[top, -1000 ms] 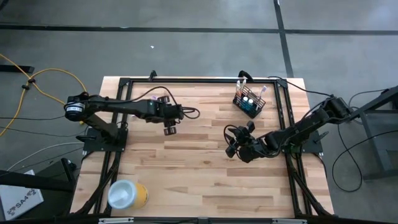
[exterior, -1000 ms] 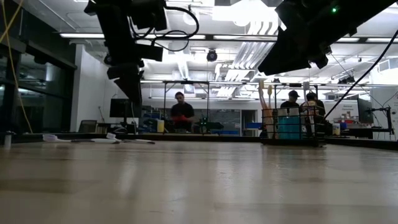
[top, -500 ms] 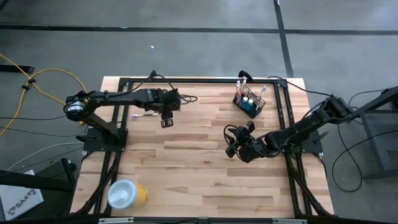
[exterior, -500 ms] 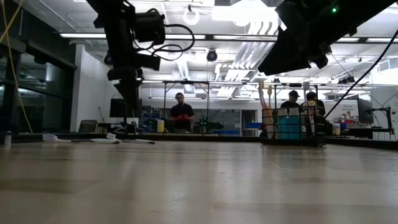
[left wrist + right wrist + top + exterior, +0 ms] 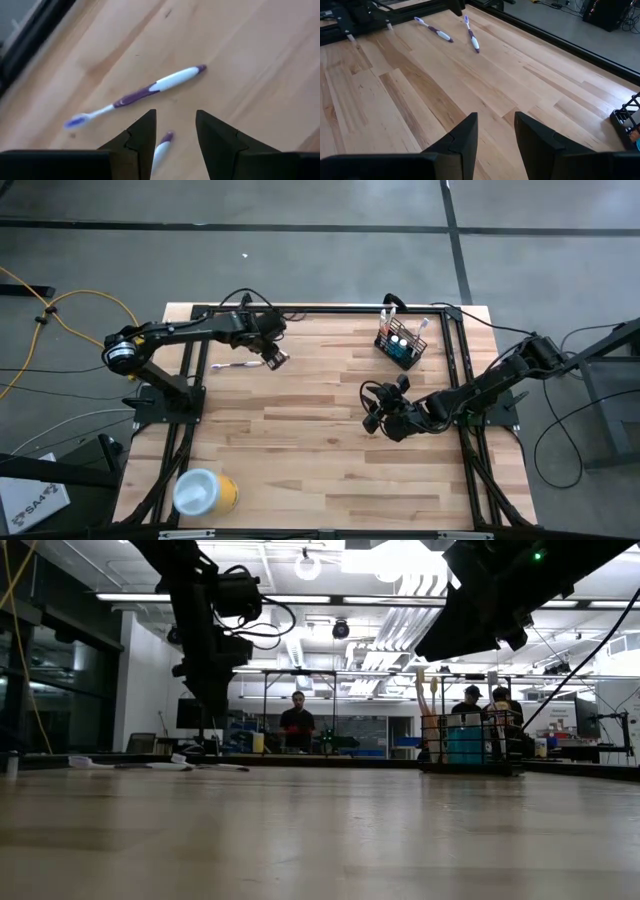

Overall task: Pick & Place toothbrushing station
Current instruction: Put the top purple toothbrush into the right of the black mesh organizer

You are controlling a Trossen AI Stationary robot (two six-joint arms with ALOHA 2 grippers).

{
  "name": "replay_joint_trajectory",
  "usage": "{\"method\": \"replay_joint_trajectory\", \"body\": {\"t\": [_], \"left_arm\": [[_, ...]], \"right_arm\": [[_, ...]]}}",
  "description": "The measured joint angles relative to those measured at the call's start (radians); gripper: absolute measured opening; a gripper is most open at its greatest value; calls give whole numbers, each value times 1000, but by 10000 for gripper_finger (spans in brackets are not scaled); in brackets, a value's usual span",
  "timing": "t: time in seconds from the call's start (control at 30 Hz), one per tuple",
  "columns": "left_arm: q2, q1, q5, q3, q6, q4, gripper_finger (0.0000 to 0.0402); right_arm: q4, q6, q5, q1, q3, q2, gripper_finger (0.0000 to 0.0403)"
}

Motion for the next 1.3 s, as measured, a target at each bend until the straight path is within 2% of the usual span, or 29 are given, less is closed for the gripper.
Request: {"method": "replay_joint_trajectory", "body": {"t": [0.37,0.53,0.7,0.83,0.93,1.13,1.3], "left_arm": [[0,3,32,0,-376,76,131],[0,10,-12,0,-586,76,131],[1,27,-28,0,-787,80,131],[29,31,-25,0,-860,83,131],[73,31,0,0,-843,91,131],[152,56,152,0,-581,100,131],[161,61,152,0,-394,102,131]], "right_arm": [[1,-11,2,0,0,0,120],[30,-77,-1,0,0,0,120],[46,-106,-55,0,0,0,120],[46,-113,-107,0,0,0,120],[45,-132,-161,0,0,0,120],[34,-157,-235,12,0,0,120],[10,-152,-243,44,0,0,120]]}}
